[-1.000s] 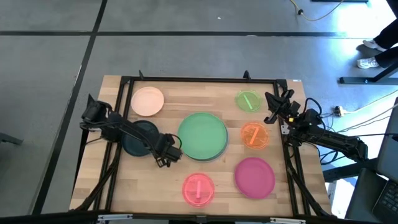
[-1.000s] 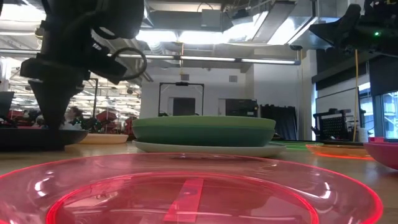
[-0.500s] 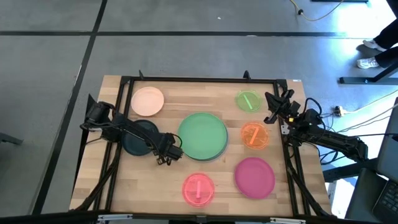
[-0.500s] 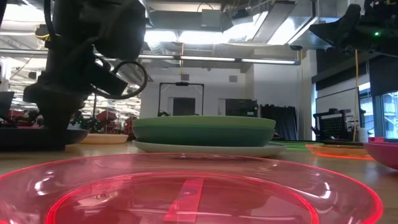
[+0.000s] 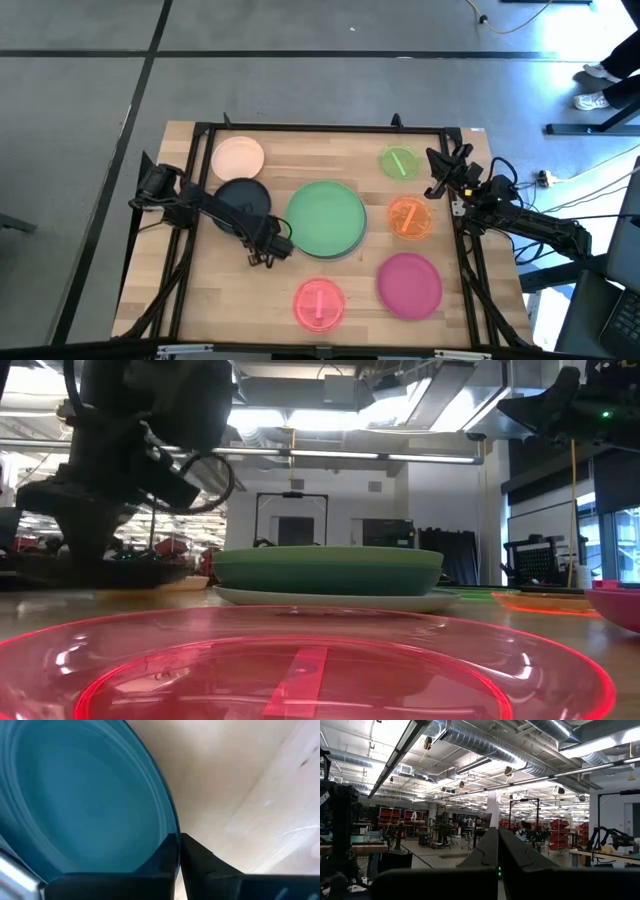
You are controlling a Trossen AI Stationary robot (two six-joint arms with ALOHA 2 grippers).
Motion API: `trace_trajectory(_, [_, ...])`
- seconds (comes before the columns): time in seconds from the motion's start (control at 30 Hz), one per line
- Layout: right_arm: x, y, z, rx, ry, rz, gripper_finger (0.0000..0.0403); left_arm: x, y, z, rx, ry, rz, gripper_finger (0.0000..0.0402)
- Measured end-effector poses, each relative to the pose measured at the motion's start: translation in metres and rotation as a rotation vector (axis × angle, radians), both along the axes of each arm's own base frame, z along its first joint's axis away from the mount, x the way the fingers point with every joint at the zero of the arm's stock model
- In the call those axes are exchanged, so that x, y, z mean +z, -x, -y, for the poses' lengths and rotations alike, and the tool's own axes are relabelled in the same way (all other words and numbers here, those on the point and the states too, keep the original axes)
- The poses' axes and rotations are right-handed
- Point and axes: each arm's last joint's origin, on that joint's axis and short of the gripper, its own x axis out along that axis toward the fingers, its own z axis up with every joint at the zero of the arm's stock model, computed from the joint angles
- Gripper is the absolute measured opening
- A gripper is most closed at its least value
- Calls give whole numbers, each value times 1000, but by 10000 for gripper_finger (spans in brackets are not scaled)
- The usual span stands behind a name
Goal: Stack plastic plates
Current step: Stack the black plate on top of the green plate
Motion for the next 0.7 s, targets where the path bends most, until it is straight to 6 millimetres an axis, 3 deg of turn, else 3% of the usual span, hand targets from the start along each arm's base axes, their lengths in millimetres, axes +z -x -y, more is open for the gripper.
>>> trace_trajectory(0.27, [0, 0, 0, 0, 0, 0, 2, 36, -3, 11, -106, -91, 49, 7])
trace_trajectory(0.7, [0, 0, 0, -1, 2, -1, 2, 88, -28, 34, -427, -162, 230, 7])
